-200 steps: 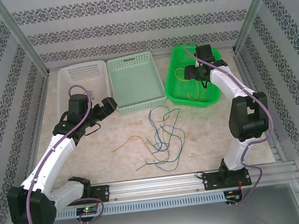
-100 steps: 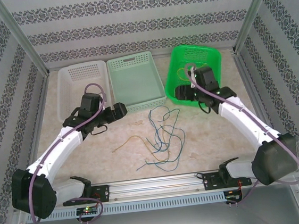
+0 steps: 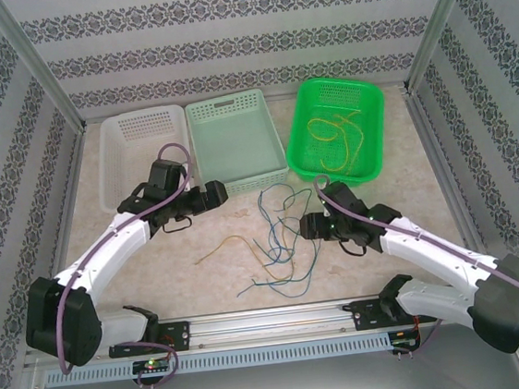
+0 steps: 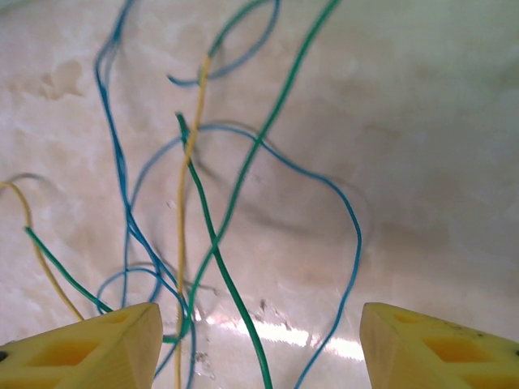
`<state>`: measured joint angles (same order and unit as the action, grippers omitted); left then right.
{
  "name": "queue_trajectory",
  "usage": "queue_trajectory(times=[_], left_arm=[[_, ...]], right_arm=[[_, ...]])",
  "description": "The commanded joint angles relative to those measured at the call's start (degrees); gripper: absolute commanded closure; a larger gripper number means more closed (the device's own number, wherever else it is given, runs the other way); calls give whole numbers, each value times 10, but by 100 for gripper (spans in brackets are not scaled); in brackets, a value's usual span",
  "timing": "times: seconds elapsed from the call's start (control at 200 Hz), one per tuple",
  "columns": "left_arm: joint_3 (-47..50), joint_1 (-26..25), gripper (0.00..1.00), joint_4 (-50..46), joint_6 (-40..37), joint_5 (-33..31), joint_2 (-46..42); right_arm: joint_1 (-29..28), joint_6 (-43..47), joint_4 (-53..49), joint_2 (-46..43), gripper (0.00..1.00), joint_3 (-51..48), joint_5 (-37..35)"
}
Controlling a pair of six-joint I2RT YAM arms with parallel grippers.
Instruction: Untangle the cables
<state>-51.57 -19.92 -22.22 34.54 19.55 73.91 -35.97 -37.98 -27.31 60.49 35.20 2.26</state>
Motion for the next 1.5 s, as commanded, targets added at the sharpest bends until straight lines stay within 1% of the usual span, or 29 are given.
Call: queue_trajectory(times=[0.0,0.175,0.27,0.43,0.5,0.584,0.704,0.784,0.924,1.069,1.119,1.144,1.214,1.264,1.354,1.419,1.494], left_arm=[[-14,-7,0,13,-18,10,1],[-11,-7,0,10,-16,9,0],[-11,-7,0,0,-19,2,-6],[-16,-7,0,-14,-31,-15,-13],[-17,-7,0,-13,-29,-15,-11],[-20,-7,0,-10,-26,-10,-7],[-27,-7,0,-12,-30,-7,0],[-32,-7,0,-14,-32,-5,3],[-35,-10,0,-5,-31,12,8],[-53,-39,0,-9,-32,19,37],[-63,-55,1,-15,-35,21,55],[-71,-63,2,-20,-38,20,66],[-91,-85,4,-34,-45,19,97],[-104,-96,7,-37,-48,19,117],[-114,-102,12,-24,-36,28,143],[-124,-102,17,-14,-30,38,158],[-143,-104,20,-13,-23,49,180]], right_arm=[[-28,-49,1,0,37,-15,-25],[-48,-49,-10,48,41,-10,-29],[-48,-52,-9,69,47,-10,-35],[-51,-57,19,77,61,-14,-25],[-55,-61,23,75,72,-10,-33],[-59,-73,27,68,85,-7,-60],[-62,-76,40,65,96,-3,-72],[-65,-71,29,69,99,6,-85],[-70,-54,29,67,98,11,-89],[-69,-56,27,73,97,6,-102],[-70,-61,32,76,93,3,-103],[-71,-63,35,78,88,1,-104],[-73,-63,38,82,82,2,-104],[-76,-63,34,82,75,5,-110],[-80,-62,30,71,70,5,-122],[-80,-64,31,59,67,1,-131],[-80,-69,37,44,65,-9,-139]])
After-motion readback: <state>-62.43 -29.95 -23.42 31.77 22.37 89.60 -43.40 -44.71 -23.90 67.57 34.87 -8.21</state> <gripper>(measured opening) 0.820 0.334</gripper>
